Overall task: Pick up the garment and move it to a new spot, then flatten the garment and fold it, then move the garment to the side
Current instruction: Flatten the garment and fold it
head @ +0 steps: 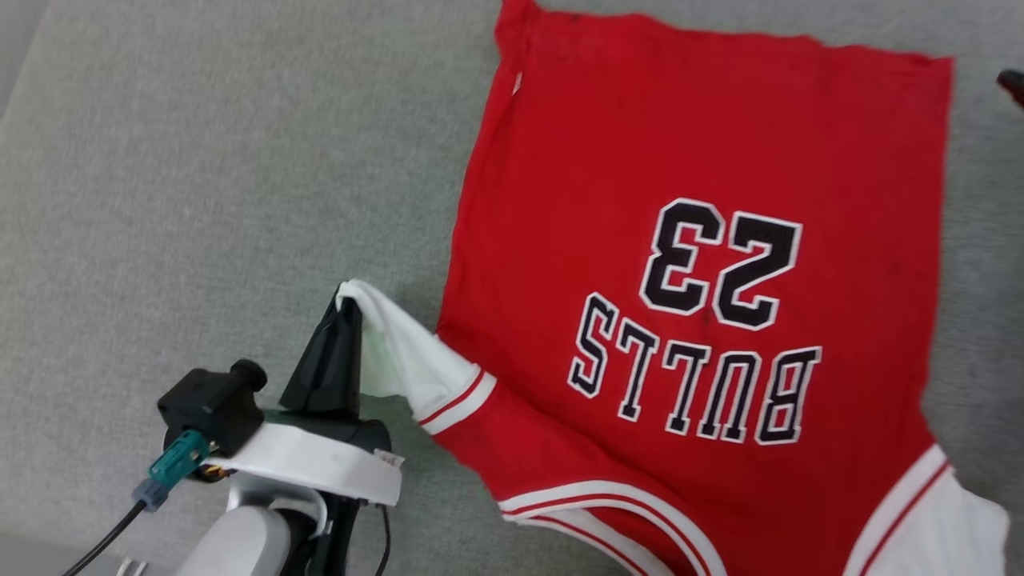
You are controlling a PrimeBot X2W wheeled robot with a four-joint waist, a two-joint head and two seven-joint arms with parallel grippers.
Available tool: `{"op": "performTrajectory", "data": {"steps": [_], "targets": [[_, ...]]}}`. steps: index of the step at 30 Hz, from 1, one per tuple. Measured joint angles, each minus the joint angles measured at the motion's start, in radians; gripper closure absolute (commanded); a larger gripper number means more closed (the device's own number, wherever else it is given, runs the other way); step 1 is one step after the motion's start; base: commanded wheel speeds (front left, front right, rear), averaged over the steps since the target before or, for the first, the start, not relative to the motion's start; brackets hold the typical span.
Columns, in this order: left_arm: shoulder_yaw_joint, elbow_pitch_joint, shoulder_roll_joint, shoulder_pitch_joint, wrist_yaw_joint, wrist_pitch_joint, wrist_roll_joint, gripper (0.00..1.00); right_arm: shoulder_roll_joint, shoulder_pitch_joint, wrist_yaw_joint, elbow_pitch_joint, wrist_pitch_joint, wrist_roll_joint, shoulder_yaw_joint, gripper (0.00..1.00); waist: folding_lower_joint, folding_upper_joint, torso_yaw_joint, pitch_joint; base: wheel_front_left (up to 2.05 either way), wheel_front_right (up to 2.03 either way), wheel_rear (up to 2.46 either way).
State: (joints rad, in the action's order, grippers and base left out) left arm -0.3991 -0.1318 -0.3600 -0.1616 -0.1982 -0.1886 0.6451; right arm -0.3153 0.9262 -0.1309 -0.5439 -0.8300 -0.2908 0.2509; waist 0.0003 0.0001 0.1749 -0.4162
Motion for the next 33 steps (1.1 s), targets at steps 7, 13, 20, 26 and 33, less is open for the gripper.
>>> {"op": "performTrajectory", "data": {"steps": [7,13,20,26,33], "targets": [[-0.016,0.032,0.034,-0.063,0.033,-0.028,-0.009,1.00,0.017,0.105,0.000,-0.047,-0.085,0.065,0.006,0.00,0.0000,0.0000,0.070,-0.122,0.00,0.00,0.00],[-0.020,0.077,0.054,-0.088,0.057,-0.044,-0.009,1.00,0.023,0.142,-0.001,-0.072,-0.179,0.098,0.046,0.07,-0.0002,0.0000,0.104,-0.173,0.00,0.00,0.00],[-0.021,0.154,0.065,-0.082,0.072,-0.053,0.006,1.00,0.002,0.109,-0.001,-0.043,-0.197,0.144,0.017,1.00,-0.0001,0.0000,0.104,-0.115,0.00,0.00,0.00],[0.000,0.182,0.048,-0.008,0.045,-0.050,0.027,1.00,-0.070,0.036,-0.001,0.041,-0.201,0.111,-0.067,1.00,-0.0002,0.0000,0.078,-0.010,0.00,0.00,0.00],[0.044,0.179,0.001,0.118,-0.017,-0.020,0.056,1.00,-0.149,-0.243,-0.001,0.208,-0.244,0.005,-0.149,1.00,-0.0003,0.0000,0.018,0.143,0.00,0.00,0.00]]}}
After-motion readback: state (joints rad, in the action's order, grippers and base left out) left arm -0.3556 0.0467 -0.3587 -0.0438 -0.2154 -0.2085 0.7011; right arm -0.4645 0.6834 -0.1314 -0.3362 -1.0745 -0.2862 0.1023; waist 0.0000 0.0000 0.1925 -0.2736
